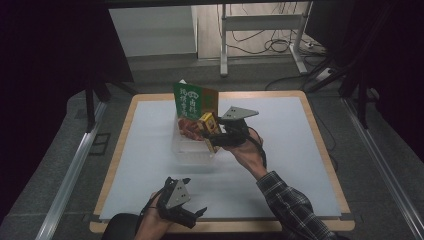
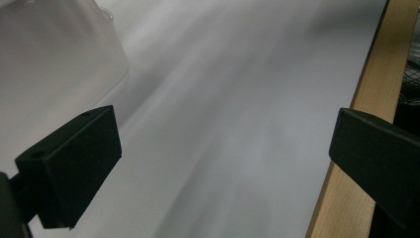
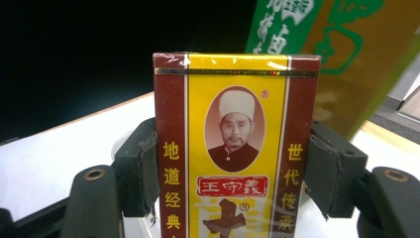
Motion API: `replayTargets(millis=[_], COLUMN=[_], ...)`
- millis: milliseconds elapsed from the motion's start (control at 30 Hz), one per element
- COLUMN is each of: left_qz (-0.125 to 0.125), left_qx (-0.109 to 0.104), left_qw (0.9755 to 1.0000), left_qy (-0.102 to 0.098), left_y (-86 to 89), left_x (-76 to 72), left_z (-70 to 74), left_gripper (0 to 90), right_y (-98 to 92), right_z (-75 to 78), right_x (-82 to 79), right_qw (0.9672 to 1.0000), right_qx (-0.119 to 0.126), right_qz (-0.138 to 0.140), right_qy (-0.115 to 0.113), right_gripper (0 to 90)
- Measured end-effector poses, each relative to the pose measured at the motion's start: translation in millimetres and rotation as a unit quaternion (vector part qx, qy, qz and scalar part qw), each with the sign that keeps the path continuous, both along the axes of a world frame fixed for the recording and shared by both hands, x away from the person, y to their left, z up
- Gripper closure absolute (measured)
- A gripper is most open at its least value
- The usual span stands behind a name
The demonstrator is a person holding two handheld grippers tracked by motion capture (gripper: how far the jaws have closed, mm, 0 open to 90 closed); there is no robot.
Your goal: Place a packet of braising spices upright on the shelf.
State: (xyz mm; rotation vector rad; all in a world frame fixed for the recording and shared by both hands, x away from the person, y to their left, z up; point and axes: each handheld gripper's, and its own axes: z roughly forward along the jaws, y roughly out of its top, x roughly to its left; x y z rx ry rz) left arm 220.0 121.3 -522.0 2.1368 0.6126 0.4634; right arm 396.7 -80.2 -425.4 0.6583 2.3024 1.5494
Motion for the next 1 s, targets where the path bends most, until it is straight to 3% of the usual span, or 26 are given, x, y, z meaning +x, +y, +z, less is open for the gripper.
replayTargets(millis=[333,633,700,1000], left_qz=[-0.006,-0.007,-0.007,-0.008], left_qx=[0.009,0.008,0.009,0.013], left_qw=[0.9999,0.9999,0.9999,0.9999], left_qy=[-0.001,-0.001,-0.002,-0.002], left_y=[-1.3,-2.5,-1.9,-2.2], left_x=[-0.6,-1.2,-1.1,-1.0], left_z=[-0.2,-0.9,-0.6,-1.1], left_gripper=[0.0,0.0,0.0,0.0], right_y=[17.7,36.0,39.2,39.1], right_z=[-4.7,-15.0,-19.0,-36.1], right_x=[4.5,6.8,6.2,8.2], right_qw=[1.0000,0.9997,0.9999,0.9997], right_qx=[0.003,0.017,0.010,0.005], right_qz=[0.002,0.013,0.013,0.011], right_qy=[-0.005,0.006,0.003,0.023], right_gripper=[31.9,31.9,31.9,32.2])
